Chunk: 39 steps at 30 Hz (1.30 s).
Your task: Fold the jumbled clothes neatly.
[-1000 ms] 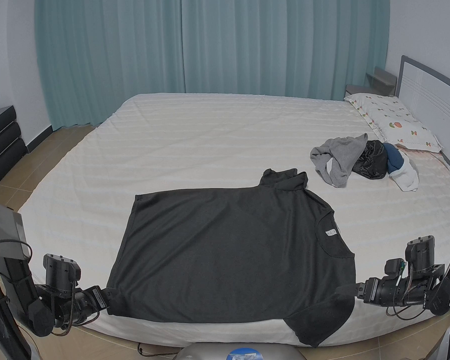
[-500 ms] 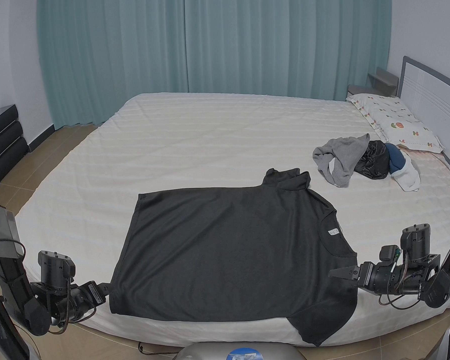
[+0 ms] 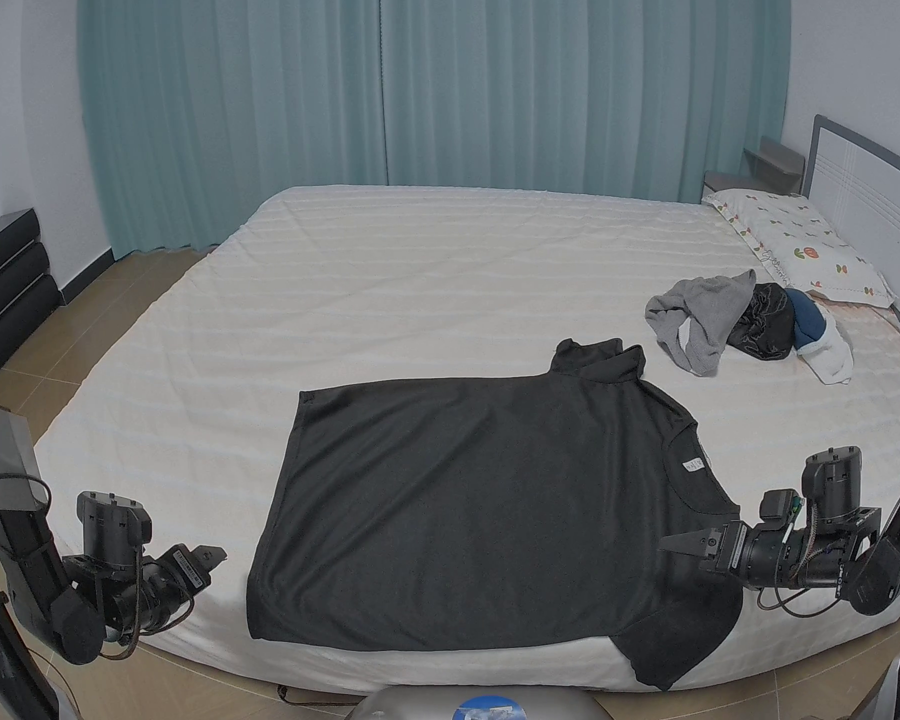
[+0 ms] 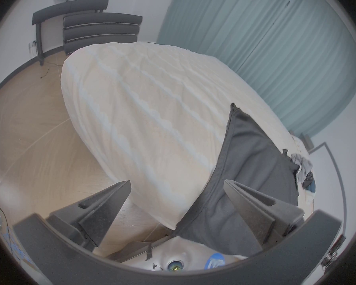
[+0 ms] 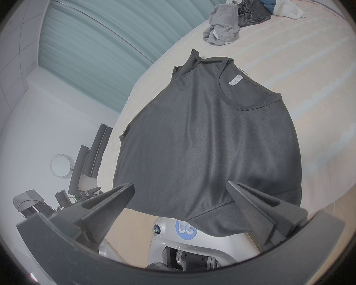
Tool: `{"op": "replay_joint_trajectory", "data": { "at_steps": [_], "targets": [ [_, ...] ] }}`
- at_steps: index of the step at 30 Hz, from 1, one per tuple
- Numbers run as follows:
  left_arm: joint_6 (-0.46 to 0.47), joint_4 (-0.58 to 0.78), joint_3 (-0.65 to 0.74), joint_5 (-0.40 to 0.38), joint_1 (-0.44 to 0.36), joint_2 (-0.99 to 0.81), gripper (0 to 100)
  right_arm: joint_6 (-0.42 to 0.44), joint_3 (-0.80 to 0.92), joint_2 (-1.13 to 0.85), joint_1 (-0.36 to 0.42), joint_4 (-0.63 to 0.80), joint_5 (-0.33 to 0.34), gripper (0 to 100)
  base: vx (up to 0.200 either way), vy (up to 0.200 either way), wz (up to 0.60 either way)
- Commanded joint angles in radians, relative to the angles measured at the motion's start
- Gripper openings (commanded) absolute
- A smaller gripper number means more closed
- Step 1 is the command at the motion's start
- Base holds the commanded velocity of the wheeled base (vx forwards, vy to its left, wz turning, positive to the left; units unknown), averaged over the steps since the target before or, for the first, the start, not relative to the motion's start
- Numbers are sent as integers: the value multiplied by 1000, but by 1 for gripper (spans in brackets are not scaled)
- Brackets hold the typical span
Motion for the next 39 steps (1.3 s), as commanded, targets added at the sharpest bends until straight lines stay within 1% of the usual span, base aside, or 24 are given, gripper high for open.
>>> {"op": "replay_joint_trajectory", "data": {
  "at_steps": [1, 12, 17, 21, 23, 25, 27, 30, 35, 36, 38, 39],
  "targets": [
    [-18, 0, -17, -1, -6, -18, 100, 0, 0, 1, 0, 0, 0, 100, 0, 0, 0],
    [-23, 0, -28, -1, -15, -19, 100, -1, -2, 3, 4, 0, 0, 100, 0, 0, 0],
    [-15, -1, -38, -6, -34, -18, 100, -1, -3, 12, 2, -2, 0, 100, 200, 0, 0],
    [-18, 0, -86, -7, -55, -22, 100, -1, -17, 38, -3, -8, 0, 100, 200, 0, 0],
    [-20, 2, -101, -7, -55, -24, 100, -1, -19, 44, -3, -9, 0, 100, 0, 0, 0],
    [-22, 22, -169, -9, -55, -24, 100, 0, -25, 52, -3, -9, 0, 100, 0, 0, 0],
    [-22, 32, -193, -9, -57, -22, 100, 0, -25, 52, -3, -9, 0, 100, 0, 0, 0],
    [-23, 112, -295, -18, -60, -13, 100, 0, -28, 54, -3, -9, 0, 100, 0, 0, 0],
    [-48, 236, -437, -96, -60, -16, 100, 12, -31, 58, -3, -9, 0, 100, 0, 0, 0],
    [-64, 284, -496, -126, -60, -13, 100, 12, -31, 60, -4, -9, 2, 100, 0, 0, 0],
    [-72, 342, -563, -147, -58, -8, 100, 14, -31, 63, -6, -9, 2, 100, 0, 0, 0],
    [-72, 396, -628, -164, -55, 18, 100, 14, -31, 67, -7, -9, 2, 100, 0, 0, 0]
  ]
}}
